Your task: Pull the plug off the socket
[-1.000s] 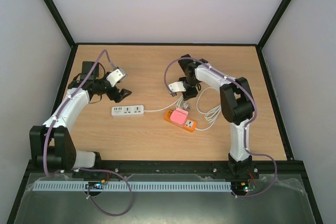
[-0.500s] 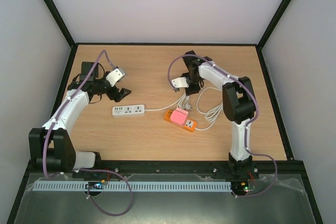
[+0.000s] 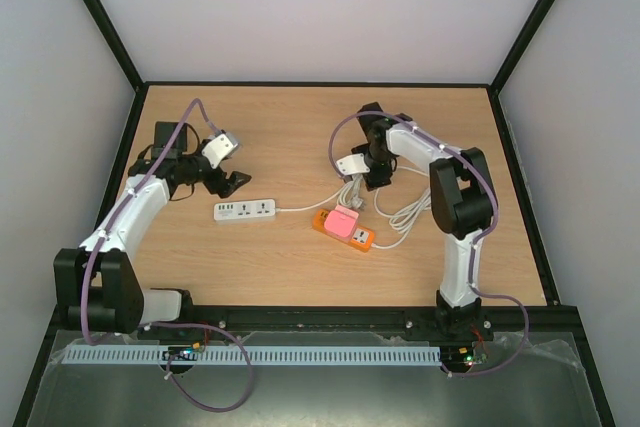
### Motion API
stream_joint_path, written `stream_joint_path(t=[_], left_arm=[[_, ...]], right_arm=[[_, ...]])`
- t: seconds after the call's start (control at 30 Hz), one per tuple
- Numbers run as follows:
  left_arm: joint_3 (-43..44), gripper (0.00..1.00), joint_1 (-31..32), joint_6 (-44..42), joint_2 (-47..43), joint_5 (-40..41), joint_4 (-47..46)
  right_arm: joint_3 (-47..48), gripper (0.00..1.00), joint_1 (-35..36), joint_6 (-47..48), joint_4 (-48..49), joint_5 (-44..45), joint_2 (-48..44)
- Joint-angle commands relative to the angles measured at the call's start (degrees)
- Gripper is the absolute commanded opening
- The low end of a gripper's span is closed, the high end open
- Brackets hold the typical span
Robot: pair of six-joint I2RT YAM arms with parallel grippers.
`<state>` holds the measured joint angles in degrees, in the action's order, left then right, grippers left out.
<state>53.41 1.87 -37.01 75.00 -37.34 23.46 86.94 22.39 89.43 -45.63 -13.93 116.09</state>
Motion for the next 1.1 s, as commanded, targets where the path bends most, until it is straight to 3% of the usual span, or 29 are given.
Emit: stream_joint_path(t=[0.0, 0.23, 0.6, 0.83, 1.07], left_arm=[[0.11, 0.89, -0.22, 0.27, -1.01, -2.2, -0.11], [-0.85, 0.89, -0.2, 0.08, -2.2, -2.08, -0.45], [-0.59, 0.88, -0.2, 0.0, -1.4, -2.21, -0.64], [-0.54, 0.88, -0.15, -0.06, -0.94, -2.34, -0.49], [-0.18, 0.88, -0.02, 0.01, -0.47, -2.34, -0.18]], right_arm=[[-0.26, 0.8, 1.86, 0.43, 1.76, 0.49, 0.88], [-0.08, 0.71, 3.16, -0.5, 5.07, 0.01, 2.84], [3.32, 0.38, 0.66, -4.44, 5.78, -0.39, 5.68], [7.86, 0.28, -4.12, -7.47, 6.51, 1.37, 9.26], [13.23, 0.27, -9.33, -11.19, 5.09, 1.14, 13.08]])
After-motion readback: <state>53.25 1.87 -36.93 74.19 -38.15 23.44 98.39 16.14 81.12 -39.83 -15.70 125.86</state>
